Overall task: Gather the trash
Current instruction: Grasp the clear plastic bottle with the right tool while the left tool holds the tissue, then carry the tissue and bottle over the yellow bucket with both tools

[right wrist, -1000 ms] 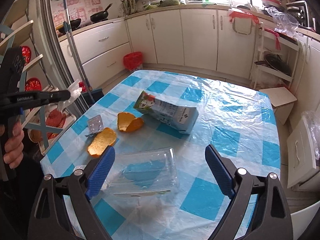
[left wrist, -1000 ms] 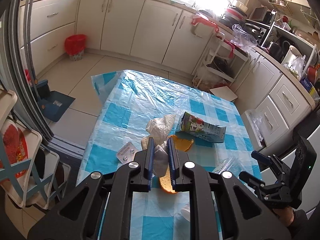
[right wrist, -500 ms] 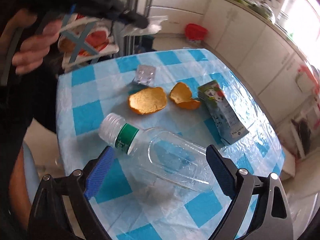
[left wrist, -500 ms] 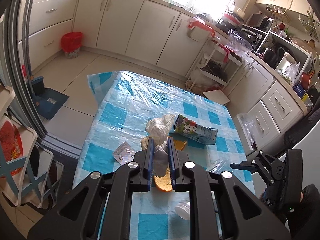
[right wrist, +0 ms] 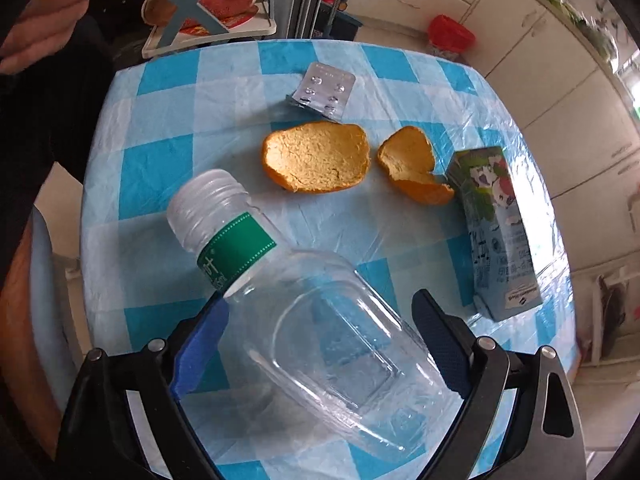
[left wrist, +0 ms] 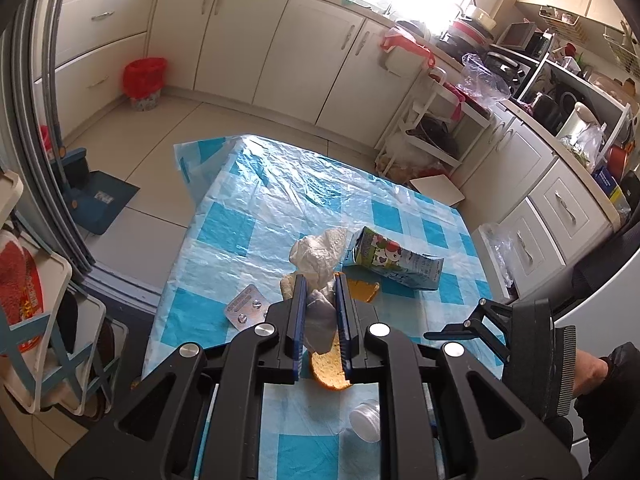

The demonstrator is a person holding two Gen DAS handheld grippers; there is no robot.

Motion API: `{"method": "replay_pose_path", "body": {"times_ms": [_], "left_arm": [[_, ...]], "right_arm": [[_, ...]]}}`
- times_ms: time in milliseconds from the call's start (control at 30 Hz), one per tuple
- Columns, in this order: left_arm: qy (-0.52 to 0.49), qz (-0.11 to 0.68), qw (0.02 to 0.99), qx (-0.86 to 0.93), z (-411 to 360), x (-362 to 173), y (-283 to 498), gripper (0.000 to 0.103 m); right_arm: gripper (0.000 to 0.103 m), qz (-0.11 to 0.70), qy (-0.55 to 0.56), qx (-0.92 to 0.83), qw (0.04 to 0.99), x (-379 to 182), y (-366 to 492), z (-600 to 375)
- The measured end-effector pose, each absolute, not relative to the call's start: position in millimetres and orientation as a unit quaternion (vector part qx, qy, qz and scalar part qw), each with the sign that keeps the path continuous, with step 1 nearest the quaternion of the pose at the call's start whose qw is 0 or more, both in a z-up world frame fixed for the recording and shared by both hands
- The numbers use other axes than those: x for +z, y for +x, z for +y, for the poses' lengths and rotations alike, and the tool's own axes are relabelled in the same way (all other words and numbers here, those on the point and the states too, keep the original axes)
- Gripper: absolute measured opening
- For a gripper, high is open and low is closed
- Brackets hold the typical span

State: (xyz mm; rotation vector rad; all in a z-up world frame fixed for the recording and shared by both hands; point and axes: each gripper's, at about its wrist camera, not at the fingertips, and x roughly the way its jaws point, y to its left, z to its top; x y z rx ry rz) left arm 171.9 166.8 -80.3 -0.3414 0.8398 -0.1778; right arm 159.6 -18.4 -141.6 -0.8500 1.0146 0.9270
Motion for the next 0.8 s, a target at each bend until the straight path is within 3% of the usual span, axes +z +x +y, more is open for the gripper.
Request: {"method": "replay_pose_path", "body": {"times_ms": [167,400,567,800], "left_arm": [[-0.166,0.406,0.894,-0.087,166.5,-80.5,173.6,0.013],[-0.158,0.411,0.893,-0.091,157.1,-82.6,177.4,0.013],[-0.139,0.412,0.896,-0.085,150.8,-83.5,174.9,0.013],[-0.101,0.432,0.889,-0.112,111.6,-97.1,174.5,0.013]], "right_arm": [[0.069,0.504,-0.327,0.415,0.683,-139.7,157.3,-33.9],[0.075,0.486,-0.296,0.394,0.722,-137.2,142.4,-34.3],[0.056,0.479,-0.217,0.372,0.765,-136.4,144.7,-52.8],[0.056,0.473,-0.071,0.269,0.836,-128.4,144.1,-124.9]]}}
